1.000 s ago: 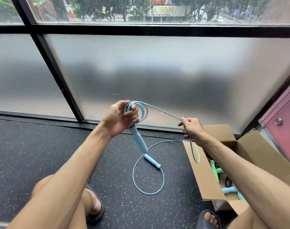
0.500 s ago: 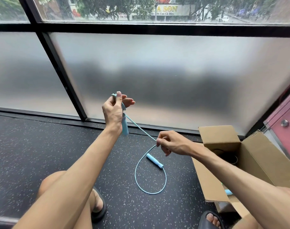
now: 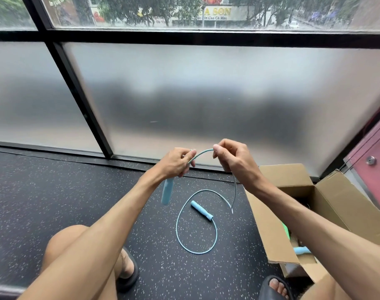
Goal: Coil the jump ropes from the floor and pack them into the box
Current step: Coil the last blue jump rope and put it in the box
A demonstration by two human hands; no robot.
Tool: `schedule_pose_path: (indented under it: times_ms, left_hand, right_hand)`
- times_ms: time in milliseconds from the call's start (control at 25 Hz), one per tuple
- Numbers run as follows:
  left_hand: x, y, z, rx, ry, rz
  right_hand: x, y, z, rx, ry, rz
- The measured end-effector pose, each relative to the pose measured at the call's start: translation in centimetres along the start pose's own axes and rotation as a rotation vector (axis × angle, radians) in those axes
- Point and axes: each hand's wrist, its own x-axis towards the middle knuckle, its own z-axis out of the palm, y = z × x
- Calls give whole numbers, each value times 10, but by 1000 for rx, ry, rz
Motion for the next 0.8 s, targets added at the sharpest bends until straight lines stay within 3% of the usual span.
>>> schedule_pose_path:
  times_ms: [240,440,600,800]
  left_hand:
    - [-9,15,4,-420,-304,-52]
    - [-13,29,-6,-902,-392,17]
    - [-11,31,-9,-1082,-169,71]
    - [-3,23,-14,-998,304,152]
  right_hand:
    - [10,21,-17,-23,158,80]
    - [12,40,-12,-71,109,151]
    - [6,49,-4,-58,-32,306]
    - [-6,52,2,-107,-288,542]
